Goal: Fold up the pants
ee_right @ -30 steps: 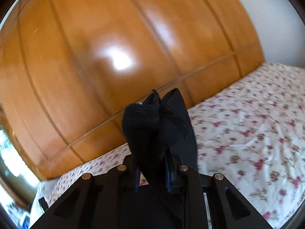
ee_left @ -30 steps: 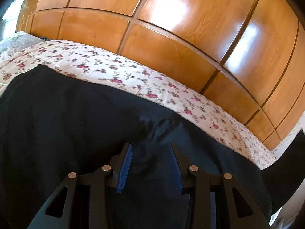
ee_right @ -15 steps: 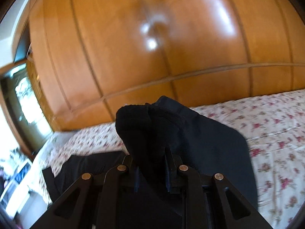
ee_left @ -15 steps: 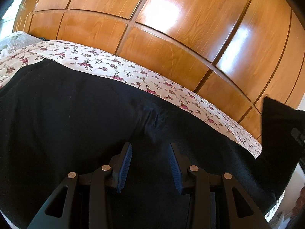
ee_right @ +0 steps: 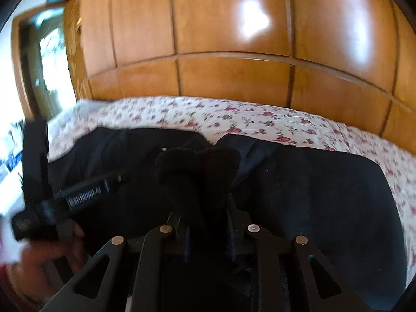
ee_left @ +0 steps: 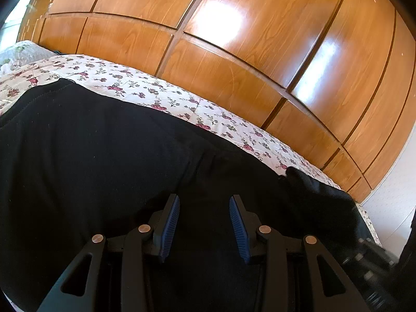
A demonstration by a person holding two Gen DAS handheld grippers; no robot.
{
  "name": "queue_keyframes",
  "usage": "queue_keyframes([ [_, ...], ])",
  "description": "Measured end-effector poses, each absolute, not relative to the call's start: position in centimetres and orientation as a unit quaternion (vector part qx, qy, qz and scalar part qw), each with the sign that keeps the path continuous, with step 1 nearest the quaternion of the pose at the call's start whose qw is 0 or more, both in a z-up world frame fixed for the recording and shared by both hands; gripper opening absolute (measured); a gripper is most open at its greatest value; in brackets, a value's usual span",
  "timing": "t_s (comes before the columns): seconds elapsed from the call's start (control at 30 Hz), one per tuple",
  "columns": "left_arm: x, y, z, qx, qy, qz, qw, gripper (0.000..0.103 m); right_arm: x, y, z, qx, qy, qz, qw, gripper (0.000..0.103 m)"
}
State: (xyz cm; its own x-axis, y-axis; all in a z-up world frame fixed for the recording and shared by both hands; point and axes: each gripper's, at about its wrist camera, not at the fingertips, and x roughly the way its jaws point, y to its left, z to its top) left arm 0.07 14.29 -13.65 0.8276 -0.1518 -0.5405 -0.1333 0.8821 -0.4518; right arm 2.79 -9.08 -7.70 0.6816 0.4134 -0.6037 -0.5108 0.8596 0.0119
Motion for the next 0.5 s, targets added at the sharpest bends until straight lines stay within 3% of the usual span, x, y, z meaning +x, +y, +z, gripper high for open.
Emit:
queue_keyframes([
  [0.03,0.0,14.3,-13.7,-0.244,0.293,-0.006,0.924,0.04,2.9,-8.8,-8.2,-0.088,0.313,0.254,0.911,0.03],
  [0.17,-0.2,14.4,-13.7,-0.252,0.287,-0.013,0.924,0.04,1.8,-8.7,-9.1,-0.095,0.323,0.295,0.894,0.065],
  [0.43,-0.4,14.5,-13.8,-0.257,0.282,-0.019,0.924,0.04,-0.5,-15.1,-4.3,-0.001,0.258,0.303,0.917,0.063],
  [0.5,-0.4,14.4,-13.8,-0.256,0.283,-0.018,0.924,0.04,-0.1,-17.3,-3.4,0.015,0.25,0.269,0.93,0.045],
])
